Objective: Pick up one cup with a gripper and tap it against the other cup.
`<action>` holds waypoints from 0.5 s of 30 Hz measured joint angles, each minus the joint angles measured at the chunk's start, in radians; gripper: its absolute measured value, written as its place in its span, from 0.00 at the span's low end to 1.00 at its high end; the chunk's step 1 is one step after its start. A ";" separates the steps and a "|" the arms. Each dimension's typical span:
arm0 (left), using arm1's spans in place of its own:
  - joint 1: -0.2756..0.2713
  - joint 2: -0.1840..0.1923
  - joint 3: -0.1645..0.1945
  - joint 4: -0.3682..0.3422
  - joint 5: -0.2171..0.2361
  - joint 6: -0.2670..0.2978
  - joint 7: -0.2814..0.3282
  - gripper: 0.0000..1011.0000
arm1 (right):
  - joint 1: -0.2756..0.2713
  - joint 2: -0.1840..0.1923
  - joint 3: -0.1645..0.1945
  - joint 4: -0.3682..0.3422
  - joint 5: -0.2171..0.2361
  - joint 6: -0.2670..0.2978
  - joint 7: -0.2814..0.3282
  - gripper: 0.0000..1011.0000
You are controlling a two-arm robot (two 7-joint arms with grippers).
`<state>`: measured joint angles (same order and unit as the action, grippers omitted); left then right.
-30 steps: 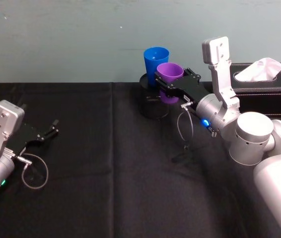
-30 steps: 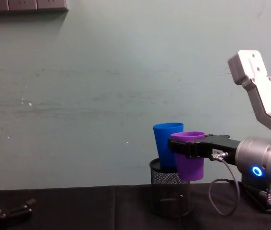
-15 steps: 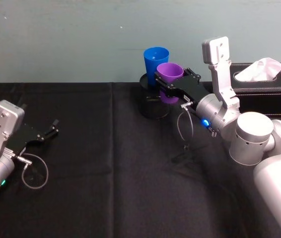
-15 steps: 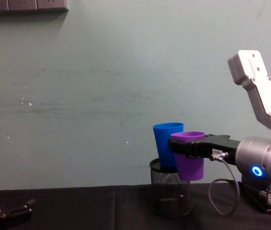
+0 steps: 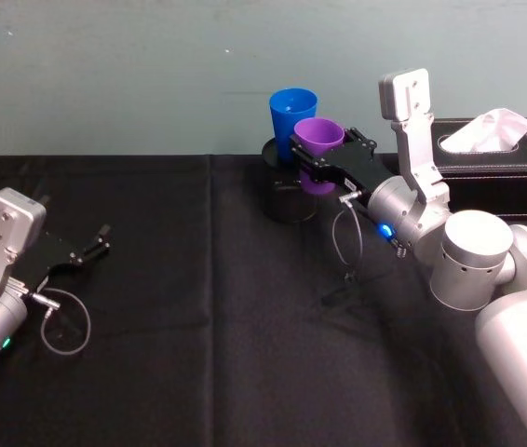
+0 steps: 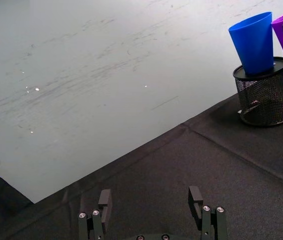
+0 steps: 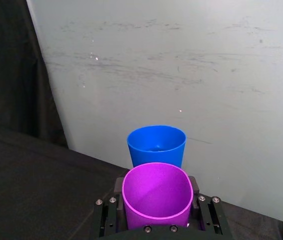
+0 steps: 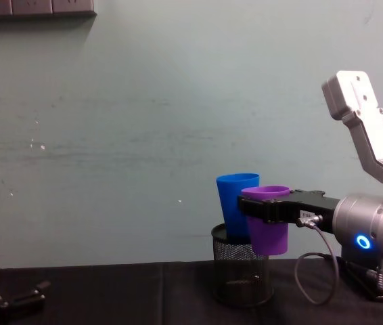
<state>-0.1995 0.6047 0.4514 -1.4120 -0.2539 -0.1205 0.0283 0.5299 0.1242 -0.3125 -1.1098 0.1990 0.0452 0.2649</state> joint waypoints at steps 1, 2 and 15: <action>0.000 0.000 0.000 0.000 0.000 0.000 0.000 0.99 | 0.000 0.000 0.000 0.000 0.000 0.000 0.000 0.72; 0.000 0.000 0.000 0.000 0.000 0.000 0.000 0.99 | 0.000 0.000 0.000 0.000 0.000 0.000 0.000 0.72; 0.000 0.000 0.000 0.000 0.000 0.000 0.000 0.99 | -0.185 0.059 -0.006 -0.237 -0.044 0.003 -0.012 0.72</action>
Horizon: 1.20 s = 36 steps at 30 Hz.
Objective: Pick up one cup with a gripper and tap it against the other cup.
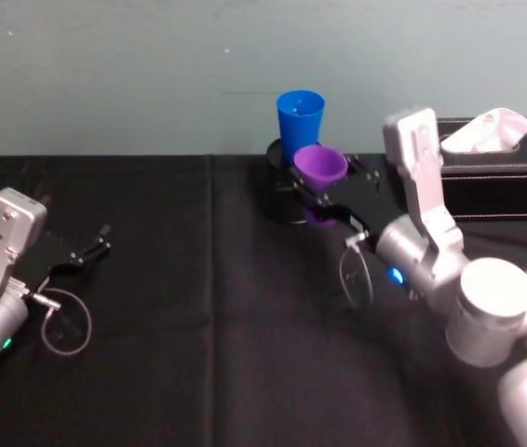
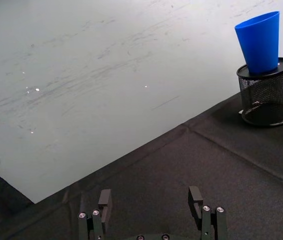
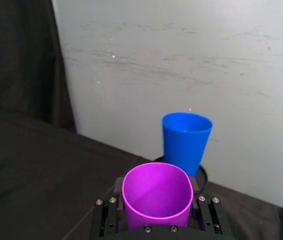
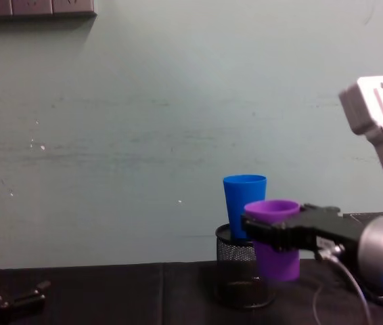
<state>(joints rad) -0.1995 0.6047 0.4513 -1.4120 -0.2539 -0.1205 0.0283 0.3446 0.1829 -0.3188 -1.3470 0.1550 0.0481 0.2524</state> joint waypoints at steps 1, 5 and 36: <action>0.000 0.000 0.000 0.000 0.000 0.000 0.000 0.99 | -0.013 0.004 0.000 -0.014 -0.002 0.000 0.000 0.72; 0.000 0.000 0.000 0.000 0.000 0.000 0.000 0.99 | -0.106 0.030 0.006 -0.101 -0.002 -0.010 0.003 0.72; 0.000 0.000 0.000 0.000 0.000 0.000 0.000 0.99 | -0.230 -0.020 0.013 0.045 -0.004 -0.293 0.041 0.79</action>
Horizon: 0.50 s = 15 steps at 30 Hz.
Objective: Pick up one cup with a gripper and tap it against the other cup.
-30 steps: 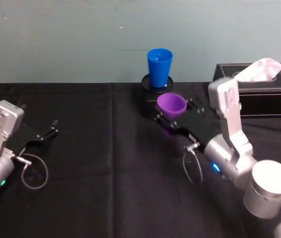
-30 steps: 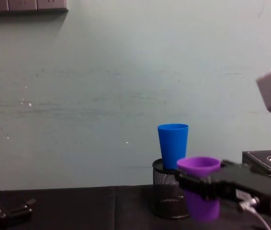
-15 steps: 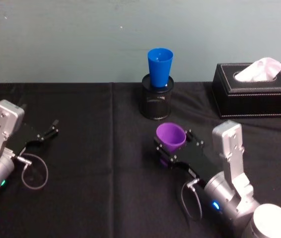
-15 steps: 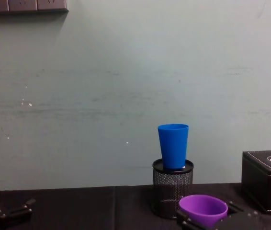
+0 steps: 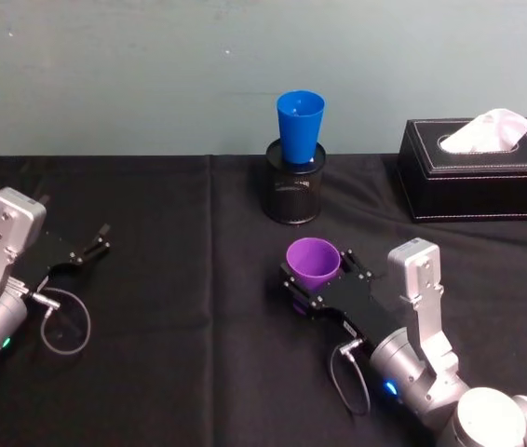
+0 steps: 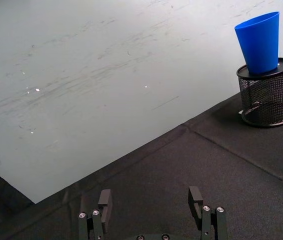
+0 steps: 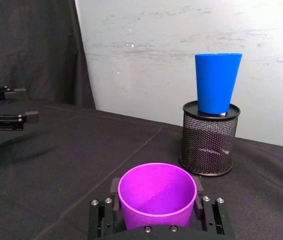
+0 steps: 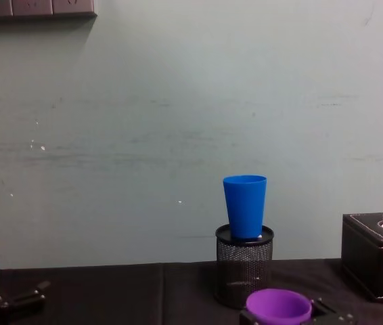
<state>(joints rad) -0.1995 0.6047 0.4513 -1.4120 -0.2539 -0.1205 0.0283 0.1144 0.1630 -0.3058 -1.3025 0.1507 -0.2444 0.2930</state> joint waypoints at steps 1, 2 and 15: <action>0.000 0.000 0.000 0.000 0.000 0.000 0.000 0.99 | 0.000 -0.001 0.001 -0.001 0.000 0.002 0.000 0.80; 0.000 0.000 0.000 0.000 0.000 0.000 0.000 0.99 | -0.001 -0.001 0.003 -0.007 0.000 0.006 0.000 0.85; 0.000 0.000 0.000 0.000 0.000 0.000 0.000 0.99 | -0.077 0.031 0.052 -0.237 -0.001 0.100 -0.049 0.99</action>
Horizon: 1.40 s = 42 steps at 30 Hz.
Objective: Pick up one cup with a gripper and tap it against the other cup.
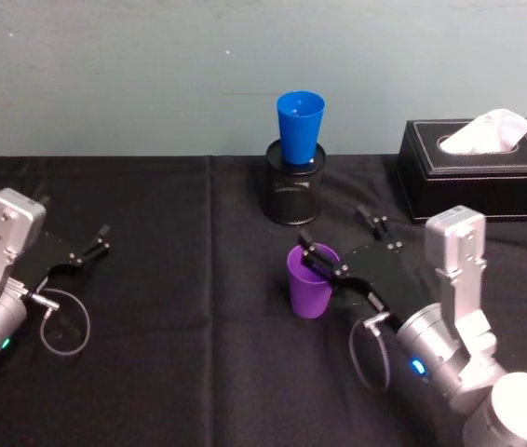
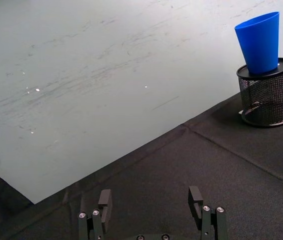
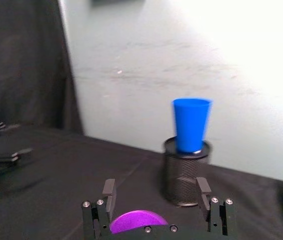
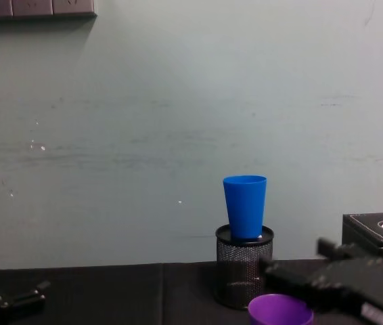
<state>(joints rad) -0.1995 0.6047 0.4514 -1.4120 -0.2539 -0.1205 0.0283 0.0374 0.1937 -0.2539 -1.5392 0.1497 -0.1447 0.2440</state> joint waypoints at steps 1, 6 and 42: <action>0.000 0.000 0.000 0.000 0.000 0.000 0.000 0.99 | -0.003 0.001 0.006 -0.009 -0.002 0.004 -0.009 0.99; 0.000 0.000 0.000 0.000 0.000 0.000 0.000 0.99 | -0.011 -0.002 0.063 -0.019 -0.035 0.015 -0.082 0.99; 0.000 0.000 0.000 0.000 0.000 0.000 0.000 0.99 | 0.073 -0.030 0.127 0.161 -0.181 0.002 -0.211 0.99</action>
<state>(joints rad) -0.1995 0.6047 0.4514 -1.4119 -0.2539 -0.1205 0.0283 0.1103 0.1637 -0.1270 -1.3784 -0.0317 -0.1429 0.0328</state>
